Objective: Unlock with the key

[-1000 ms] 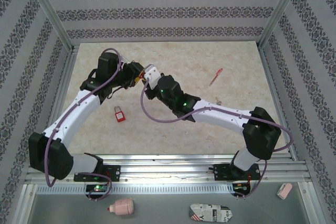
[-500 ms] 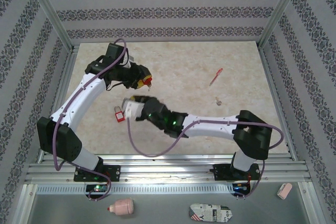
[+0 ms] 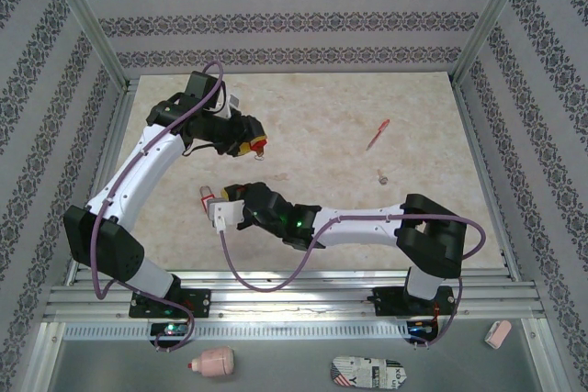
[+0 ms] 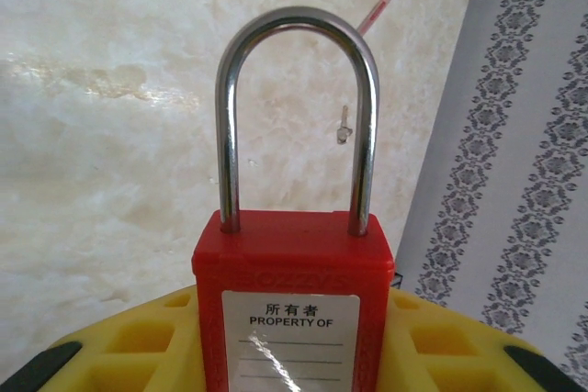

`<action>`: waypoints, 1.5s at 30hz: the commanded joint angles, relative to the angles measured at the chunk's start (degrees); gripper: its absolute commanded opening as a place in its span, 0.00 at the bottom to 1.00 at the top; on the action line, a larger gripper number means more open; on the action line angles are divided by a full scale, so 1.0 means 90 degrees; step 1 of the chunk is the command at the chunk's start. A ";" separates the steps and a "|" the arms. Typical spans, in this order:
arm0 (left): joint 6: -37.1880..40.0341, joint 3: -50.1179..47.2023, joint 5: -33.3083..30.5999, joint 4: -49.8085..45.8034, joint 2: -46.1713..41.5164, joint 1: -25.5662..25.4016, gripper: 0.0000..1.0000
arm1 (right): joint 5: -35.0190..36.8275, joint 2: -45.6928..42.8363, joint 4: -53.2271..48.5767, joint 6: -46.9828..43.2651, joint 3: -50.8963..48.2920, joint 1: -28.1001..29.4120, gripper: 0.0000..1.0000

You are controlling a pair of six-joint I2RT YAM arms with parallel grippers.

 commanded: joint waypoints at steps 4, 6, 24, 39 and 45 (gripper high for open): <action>0.0454 0.0103 -0.0334 -0.0160 -0.0266 -0.0040 0.00 | 0.0208 -0.0412 0.0162 0.0248 -0.0402 -0.0019 0.51; 0.0566 0.0147 -0.0463 -0.0197 -0.0267 -0.0035 0.00 | 0.0165 -0.0600 0.0138 0.0509 -0.0550 -0.0050 0.58; 0.0155 -0.1033 -0.0750 0.1912 -0.1021 -0.0044 0.00 | -0.2201 -0.3054 0.0780 0.7907 -0.1995 -0.2151 0.63; -0.1604 -0.2796 -0.0494 0.4993 -0.2134 -0.0298 0.00 | -0.3986 -0.2271 0.1556 0.9200 -0.1360 -0.2817 0.58; -0.1605 -0.2820 -0.0587 0.4832 -0.2162 -0.0405 0.00 | -0.4255 -0.2052 0.1740 0.9216 -0.1239 -0.2827 0.60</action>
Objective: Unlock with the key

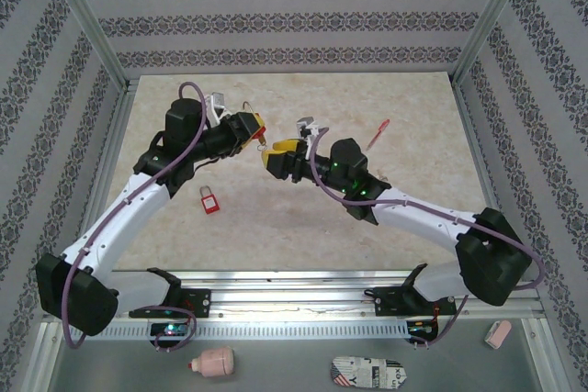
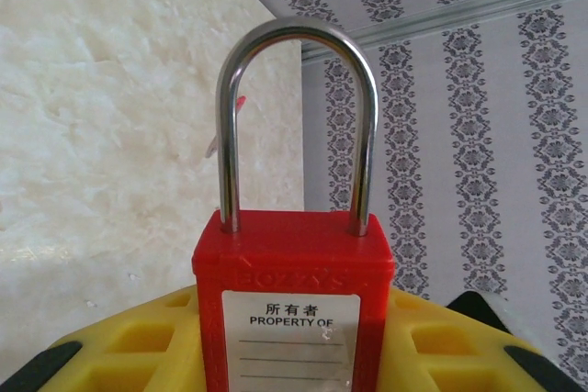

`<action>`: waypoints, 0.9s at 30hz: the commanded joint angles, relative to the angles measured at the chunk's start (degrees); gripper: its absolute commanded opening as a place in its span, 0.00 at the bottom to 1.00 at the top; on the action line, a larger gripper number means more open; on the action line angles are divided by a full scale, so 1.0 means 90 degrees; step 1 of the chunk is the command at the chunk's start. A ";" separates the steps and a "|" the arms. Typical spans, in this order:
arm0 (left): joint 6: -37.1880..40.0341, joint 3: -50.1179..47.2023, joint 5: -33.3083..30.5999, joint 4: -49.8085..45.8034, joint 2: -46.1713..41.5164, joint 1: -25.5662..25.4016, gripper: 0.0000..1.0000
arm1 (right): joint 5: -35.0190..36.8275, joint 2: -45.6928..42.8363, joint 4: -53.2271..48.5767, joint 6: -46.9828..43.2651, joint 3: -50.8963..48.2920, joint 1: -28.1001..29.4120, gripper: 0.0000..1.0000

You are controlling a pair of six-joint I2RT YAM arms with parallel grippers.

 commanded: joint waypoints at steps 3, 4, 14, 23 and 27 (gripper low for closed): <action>-0.0122 0.0039 -0.0080 0.0308 -0.0061 -0.0241 0.00 | -0.0440 0.0244 0.0360 0.0128 0.0365 -0.0067 0.60; -0.0087 0.0068 -0.0135 0.0235 -0.0051 -0.0290 0.00 | -0.0425 0.0264 0.0358 0.0126 0.0375 -0.0081 0.60; 0.0061 0.0114 -0.0263 0.0047 -0.0013 -0.0418 0.00 | -0.0380 0.0172 0.0200 0.0100 0.0338 -0.0298 0.49; 0.0157 0.0160 -0.0305 -0.0040 0.0087 -0.0508 0.00 | -0.0472 0.0179 0.0012 0.0018 0.0499 -0.0321 0.41; 0.0180 0.0177 -0.0339 -0.0105 0.0123 -0.0560 0.00 | -0.0414 0.0159 -0.0126 -0.0059 0.0531 -0.0319 0.34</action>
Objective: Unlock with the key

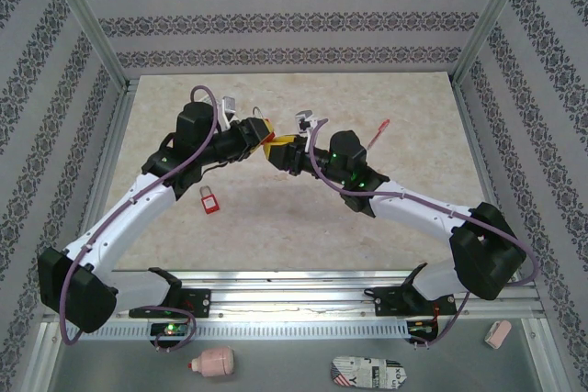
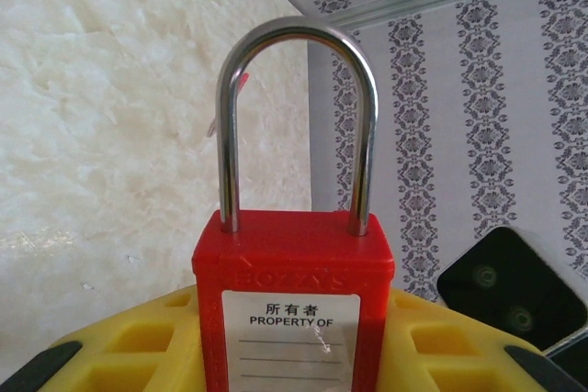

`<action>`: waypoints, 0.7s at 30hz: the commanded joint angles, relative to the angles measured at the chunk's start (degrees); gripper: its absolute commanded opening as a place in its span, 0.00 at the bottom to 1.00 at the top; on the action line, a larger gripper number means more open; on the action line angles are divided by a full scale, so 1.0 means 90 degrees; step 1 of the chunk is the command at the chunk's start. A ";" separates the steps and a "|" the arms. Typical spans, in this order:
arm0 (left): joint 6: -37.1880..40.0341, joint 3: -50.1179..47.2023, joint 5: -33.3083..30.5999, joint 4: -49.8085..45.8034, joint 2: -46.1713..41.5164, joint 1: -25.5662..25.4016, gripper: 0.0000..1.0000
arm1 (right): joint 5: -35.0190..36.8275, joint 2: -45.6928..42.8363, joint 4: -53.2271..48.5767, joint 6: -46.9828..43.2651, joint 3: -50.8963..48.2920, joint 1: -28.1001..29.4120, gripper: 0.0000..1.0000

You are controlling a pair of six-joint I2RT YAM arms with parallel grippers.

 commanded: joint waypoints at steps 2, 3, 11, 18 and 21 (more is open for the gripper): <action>0.0181 0.0188 -0.0094 -0.0062 0.0001 -0.0115 0.00 | -0.0095 -0.0078 -0.0022 -0.0153 0.0217 -0.0073 0.26; 0.0178 0.0189 -0.0104 -0.0060 0.0001 -0.0118 0.00 | -0.0098 -0.0069 -0.0036 -0.0153 0.0218 -0.0075 0.23; 0.0202 0.0151 -0.0124 0.0005 -0.0028 -0.0116 0.00 | -0.0154 -0.0133 0.0013 0.0005 0.0120 -0.0108 0.09; 0.0206 -0.0099 -0.0104 0.0559 -0.0111 -0.0126 0.00 | -0.0424 -0.0032 0.0301 0.0435 0.0237 -0.0114 0.00; 0.0207 -0.0285 -0.0124 0.0987 -0.0218 -0.0135 0.00 | -0.0450 -0.0005 0.0471 0.0640 0.0228 -0.0119 0.00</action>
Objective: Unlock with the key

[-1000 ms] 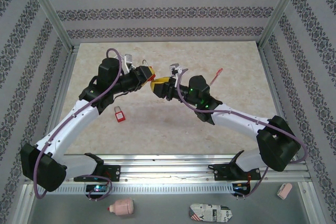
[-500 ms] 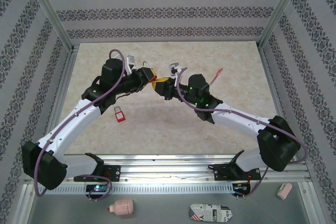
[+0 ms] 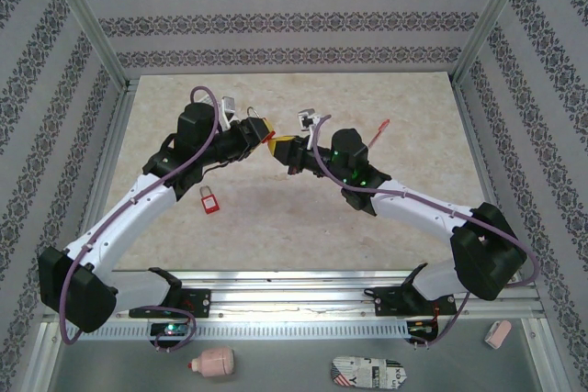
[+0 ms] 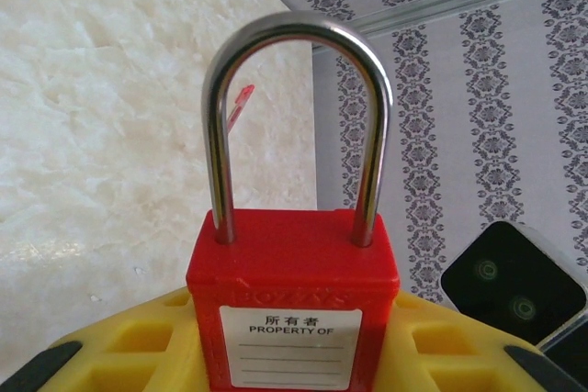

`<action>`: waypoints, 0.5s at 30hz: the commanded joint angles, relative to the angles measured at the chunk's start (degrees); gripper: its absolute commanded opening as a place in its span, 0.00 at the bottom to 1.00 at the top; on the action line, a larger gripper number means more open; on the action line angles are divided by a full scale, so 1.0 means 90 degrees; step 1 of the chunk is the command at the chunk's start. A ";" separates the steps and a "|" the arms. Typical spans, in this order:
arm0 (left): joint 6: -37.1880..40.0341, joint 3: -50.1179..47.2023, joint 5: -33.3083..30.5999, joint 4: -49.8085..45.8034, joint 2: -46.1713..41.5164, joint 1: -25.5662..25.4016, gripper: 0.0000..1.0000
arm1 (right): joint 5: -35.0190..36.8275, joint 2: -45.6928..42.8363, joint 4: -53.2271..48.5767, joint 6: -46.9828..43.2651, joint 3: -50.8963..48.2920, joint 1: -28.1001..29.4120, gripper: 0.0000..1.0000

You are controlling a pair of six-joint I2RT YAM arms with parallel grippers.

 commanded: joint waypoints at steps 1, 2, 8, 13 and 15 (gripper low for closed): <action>0.0158 -0.0241 0.0073 0.0981 -0.0226 -0.0115 0.00 | -0.0373 0.0027 0.0593 0.0351 0.0214 -0.0016 0.00; 0.0160 -0.0311 0.0075 0.1195 -0.0260 -0.0116 0.00 | -0.0399 0.0060 0.0695 0.0463 0.0216 -0.0012 0.00; 0.0270 -0.0963 0.0251 0.2912 -0.0411 -0.0172 0.00 | -0.0650 0.0297 0.1438 0.1191 0.0300 -0.0074 0.00; 0.0292 -0.1473 0.0399 0.4344 -0.0504 -0.0166 0.00 | -0.0812 0.0435 0.2136 0.1858 0.0346 -0.0241 0.00; 0.0308 -0.1498 0.0562 0.4825 -0.0461 -0.0177 0.00 | -0.0966 0.0506 0.2328 0.2050 0.0434 -0.0278 0.00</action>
